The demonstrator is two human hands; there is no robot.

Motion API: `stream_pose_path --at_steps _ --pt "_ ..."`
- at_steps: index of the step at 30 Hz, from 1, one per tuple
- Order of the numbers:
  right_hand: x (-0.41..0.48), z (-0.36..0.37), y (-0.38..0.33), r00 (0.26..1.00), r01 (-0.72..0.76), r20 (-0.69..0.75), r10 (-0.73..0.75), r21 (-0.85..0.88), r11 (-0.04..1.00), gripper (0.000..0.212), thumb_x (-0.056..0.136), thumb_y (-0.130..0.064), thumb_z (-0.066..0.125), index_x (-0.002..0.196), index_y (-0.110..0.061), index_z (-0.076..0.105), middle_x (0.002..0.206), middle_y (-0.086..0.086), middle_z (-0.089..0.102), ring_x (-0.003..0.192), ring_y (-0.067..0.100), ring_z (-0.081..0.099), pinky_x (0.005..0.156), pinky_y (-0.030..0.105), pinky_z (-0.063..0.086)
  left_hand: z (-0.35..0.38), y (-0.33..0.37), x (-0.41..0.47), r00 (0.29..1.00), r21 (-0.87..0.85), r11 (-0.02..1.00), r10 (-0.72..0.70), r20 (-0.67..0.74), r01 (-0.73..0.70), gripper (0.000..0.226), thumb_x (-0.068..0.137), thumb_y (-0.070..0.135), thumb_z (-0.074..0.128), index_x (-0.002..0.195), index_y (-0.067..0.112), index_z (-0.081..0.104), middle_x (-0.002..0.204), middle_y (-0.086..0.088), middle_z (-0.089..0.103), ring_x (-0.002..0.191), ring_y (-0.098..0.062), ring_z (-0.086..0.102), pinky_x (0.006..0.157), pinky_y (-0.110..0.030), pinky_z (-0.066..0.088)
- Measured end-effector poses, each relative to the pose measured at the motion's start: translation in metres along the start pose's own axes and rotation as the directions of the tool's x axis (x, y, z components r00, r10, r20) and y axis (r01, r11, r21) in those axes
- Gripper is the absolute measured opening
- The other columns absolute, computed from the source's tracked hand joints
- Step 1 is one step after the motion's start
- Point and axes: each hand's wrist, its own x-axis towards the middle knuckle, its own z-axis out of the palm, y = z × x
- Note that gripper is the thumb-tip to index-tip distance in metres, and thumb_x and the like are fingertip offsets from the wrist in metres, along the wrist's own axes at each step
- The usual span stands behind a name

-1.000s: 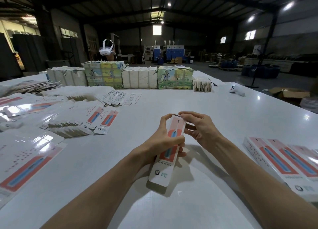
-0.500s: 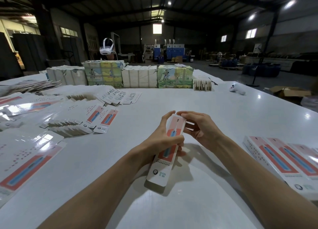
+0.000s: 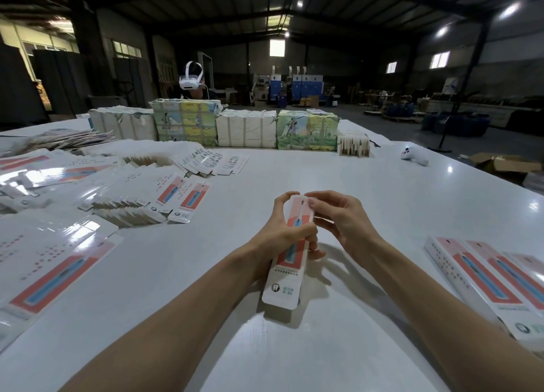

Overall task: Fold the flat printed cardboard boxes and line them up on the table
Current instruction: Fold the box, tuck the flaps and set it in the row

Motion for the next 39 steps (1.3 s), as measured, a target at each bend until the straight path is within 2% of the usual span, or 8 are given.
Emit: stream_pose_path --at_steps 10,14,20,23,26,31,35,39 --pt "0.0 0.004 0.005 0.997 0.053 -0.038 -0.062 -0.196 0.979 0.027 0.106 -0.017 0.062 0.129 -0.007 0.069 0.117 0.008 0.077 0.108 0.026 0.074 0.087 0.036 0.063 0.007 -0.001 0.001 0.999 -0.224 0.974 -0.033 0.005 0.033 0.092 0.081 0.01 0.082 0.142 0.052 0.026 0.118 -0.024 0.063 0.076 -0.03 0.077 0.066 -0.037 0.062" --pt "0.0 0.008 0.008 0.971 0.2 0.003 -0.238 -0.551 0.81 0.041 0.106 -0.027 0.061 0.146 -0.022 0.051 0.135 0.0 0.059 0.112 0.012 0.066 0.075 0.02 0.06 0.014 0.002 0.003 0.996 -0.422 0.906 -0.024 -0.09 -0.017 0.077 0.093 0.024 0.074 0.151 0.038 0.026 0.124 -0.027 0.065 0.098 -0.038 0.075 0.088 -0.056 0.062" --pt "-0.008 0.017 0.012 0.923 0.384 0.324 -0.206 -0.752 0.535 0.06 0.101 -0.054 0.061 0.15 -0.022 0.049 0.145 -0.01 0.049 0.128 0.005 0.051 0.107 0.025 0.047 0.01 0.01 -0.001 0.978 -0.619 0.773 0.013 -0.208 -0.142 0.064 0.102 0.039 0.064 0.156 0.028 0.033 0.14 -0.024 0.056 0.116 -0.039 0.069 0.091 -0.055 0.061" --pt "-0.012 0.02 0.008 0.922 0.363 0.376 -0.089 -0.764 0.533 0.08 0.093 -0.058 0.069 0.157 -0.02 0.039 0.145 -0.014 0.043 0.125 0.006 0.051 0.099 0.016 0.048 0.007 0.011 -0.001 0.978 -0.598 0.798 -0.055 -0.203 -0.08 0.073 0.101 0.052 0.061 0.161 0.021 0.032 0.144 -0.026 0.053 0.123 -0.043 0.064 0.1 -0.061 0.056" --pt "-0.013 0.018 0.005 0.94 0.323 0.328 -0.091 -0.778 0.539 0.06 0.096 -0.039 0.073 0.147 -0.017 0.049 0.136 -0.002 0.058 0.116 0.013 0.059 0.094 0.029 0.054 0.01 0.009 0.003 0.98 -0.57 0.819 -0.051 -0.193 -0.069 0.071 0.102 0.056 0.056 0.161 0.028 0.03 0.15 -0.023 0.049 0.128 -0.042 0.06 0.102 -0.06 0.055" --pt "-0.026 0.019 -0.013 0.968 0.252 0.226 -0.112 -0.835 0.489 0.063 0.095 -0.023 0.072 0.151 -0.02 0.042 0.143 0.005 0.058 0.118 0.017 0.058 0.1 0.035 0.053 0.009 -0.001 0.01 0.928 -0.128 0.979 0.106 -0.357 -0.161 0.053 0.106 0.063 0.035 0.155 0.047 0.021 0.164 -0.009 0.03 0.135 -0.028 0.051 0.115 -0.053 0.046" --pt "-0.043 -0.008 -0.024 0.991 0.126 0.109 -0.073 -0.948 0.293 0.047 0.092 -0.027 0.068 0.136 -0.019 0.053 0.134 0.003 0.058 0.122 0.026 0.055 0.098 0.039 0.049 0.007 -0.002 0.011 0.935 -0.1 0.988 0.076 -0.347 -0.118 0.031 0.109 0.052 0.042 0.136 0.038 0.035 0.148 -0.011 0.042 0.117 -0.022 0.058 0.099 -0.038 0.055" --pt "-0.074 -0.052 -0.022 0.993 -0.065 -0.049 0.112 -0.986 0.151 0.06 0.1 -0.038 0.061 0.153 -0.025 0.037 0.153 0.004 0.044 0.136 0.025 0.044 0.111 0.041 0.039 0.011 -0.008 0.002 0.965 0.002 0.997 0.08 -0.251 -0.082 0.02 0.106 0.038 0.057 0.126 0.032 0.057 0.131 0.0 0.056 0.108 -0.02 0.066 0.077 -0.026 0.051"
